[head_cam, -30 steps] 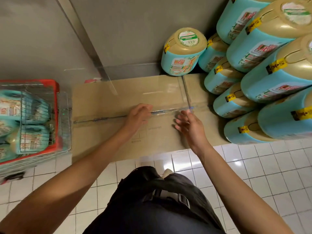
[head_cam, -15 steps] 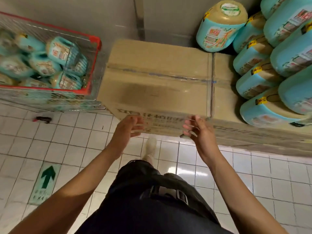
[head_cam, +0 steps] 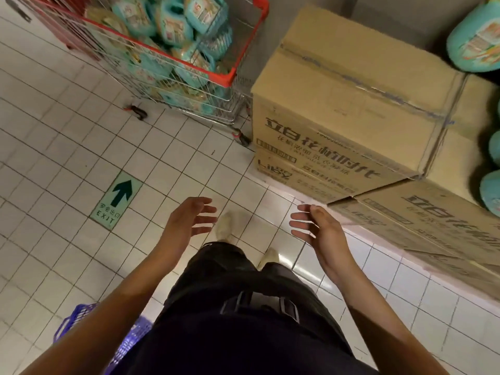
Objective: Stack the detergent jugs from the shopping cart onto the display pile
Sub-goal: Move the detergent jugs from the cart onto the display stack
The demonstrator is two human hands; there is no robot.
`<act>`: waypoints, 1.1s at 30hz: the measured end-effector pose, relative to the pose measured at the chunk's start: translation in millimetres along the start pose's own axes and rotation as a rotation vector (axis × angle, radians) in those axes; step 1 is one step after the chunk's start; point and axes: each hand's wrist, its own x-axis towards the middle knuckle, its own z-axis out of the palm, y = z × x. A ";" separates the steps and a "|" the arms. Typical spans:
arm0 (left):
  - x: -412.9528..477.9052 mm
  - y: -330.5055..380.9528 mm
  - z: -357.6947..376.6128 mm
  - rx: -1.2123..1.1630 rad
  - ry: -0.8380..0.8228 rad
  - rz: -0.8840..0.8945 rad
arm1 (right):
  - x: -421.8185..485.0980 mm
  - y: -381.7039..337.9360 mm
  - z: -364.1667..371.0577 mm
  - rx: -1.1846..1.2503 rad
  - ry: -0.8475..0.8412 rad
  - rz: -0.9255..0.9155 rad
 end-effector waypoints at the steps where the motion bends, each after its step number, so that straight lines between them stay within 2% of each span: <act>1: -0.6 -3.7 -16.8 -0.013 0.026 -0.008 | 3.7 -0.4 16.5 -0.016 -0.023 0.007; 9: 10.4 -10.9 -166.7 -0.074 0.224 -0.014 | 49.5 -23.3 169.4 -0.180 -0.197 0.012; 14: 38.1 -1.8 -245.2 -0.103 0.248 0.042 | 73.1 -41.8 260.7 -0.239 -0.231 -0.014; 25: 144.1 98.1 -310.6 -0.200 0.246 0.179 | 121.7 -87.6 361.2 -0.357 -0.226 -0.007; 33: 237.4 161.4 -353.0 -0.181 0.262 0.106 | 222.9 -151.7 455.1 -0.432 -0.293 -0.065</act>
